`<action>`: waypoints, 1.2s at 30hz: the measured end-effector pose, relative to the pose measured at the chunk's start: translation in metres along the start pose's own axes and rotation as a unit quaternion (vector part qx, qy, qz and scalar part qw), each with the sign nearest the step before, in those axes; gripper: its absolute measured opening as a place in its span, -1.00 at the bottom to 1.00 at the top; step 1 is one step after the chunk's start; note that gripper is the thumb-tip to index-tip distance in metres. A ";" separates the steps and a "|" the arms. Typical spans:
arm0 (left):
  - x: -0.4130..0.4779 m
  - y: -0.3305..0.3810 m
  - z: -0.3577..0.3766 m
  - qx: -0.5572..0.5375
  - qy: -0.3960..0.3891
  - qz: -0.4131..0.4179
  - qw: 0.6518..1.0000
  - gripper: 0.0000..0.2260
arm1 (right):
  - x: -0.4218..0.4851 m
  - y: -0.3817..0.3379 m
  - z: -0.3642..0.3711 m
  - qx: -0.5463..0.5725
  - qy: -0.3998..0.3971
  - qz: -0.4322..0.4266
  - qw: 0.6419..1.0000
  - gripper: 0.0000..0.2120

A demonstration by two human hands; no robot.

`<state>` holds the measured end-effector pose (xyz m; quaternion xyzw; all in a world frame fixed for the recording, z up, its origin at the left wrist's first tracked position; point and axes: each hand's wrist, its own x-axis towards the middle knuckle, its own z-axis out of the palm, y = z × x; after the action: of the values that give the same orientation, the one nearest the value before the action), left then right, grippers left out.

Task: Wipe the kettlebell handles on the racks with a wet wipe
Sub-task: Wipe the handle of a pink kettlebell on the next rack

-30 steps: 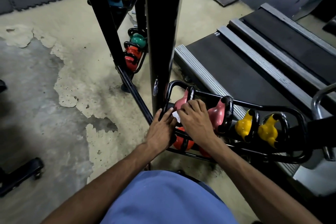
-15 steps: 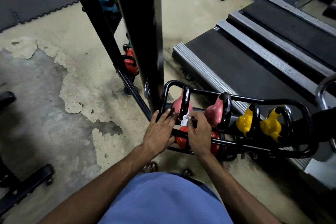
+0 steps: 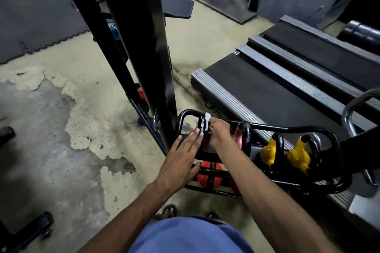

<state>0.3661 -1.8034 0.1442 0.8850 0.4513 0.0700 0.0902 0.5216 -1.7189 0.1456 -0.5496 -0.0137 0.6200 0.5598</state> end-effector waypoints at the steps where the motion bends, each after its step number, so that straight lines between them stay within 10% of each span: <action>1: 0.002 0.002 -0.001 0.003 -0.006 0.004 1.000 -0.22 | 0.001 -0.002 0.003 -0.001 0.003 0.004 1.000 -0.74; 17: 0.008 0.012 0.000 -0.079 0.039 -0.033 0.995 -0.35 | -0.062 0.015 -0.062 -0.327 -0.054 -0.275 0.902 -0.91; 26: 0.059 0.042 -0.004 -0.172 0.087 0.076 0.978 -0.38 | -0.077 -0.114 -0.076 -0.507 0.049 -0.440 0.740 -0.90; 36: 0.086 0.062 0.041 -0.170 -0.009 0.223 0.960 -0.29 | 0.007 -0.139 -0.069 -0.778 0.047 -0.178 0.600 -0.86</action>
<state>0.4733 -1.7729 0.1216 0.9353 0.2231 0.1561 0.2260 0.6655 -1.7040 0.2015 -0.7923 -0.5624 0.2357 0.0195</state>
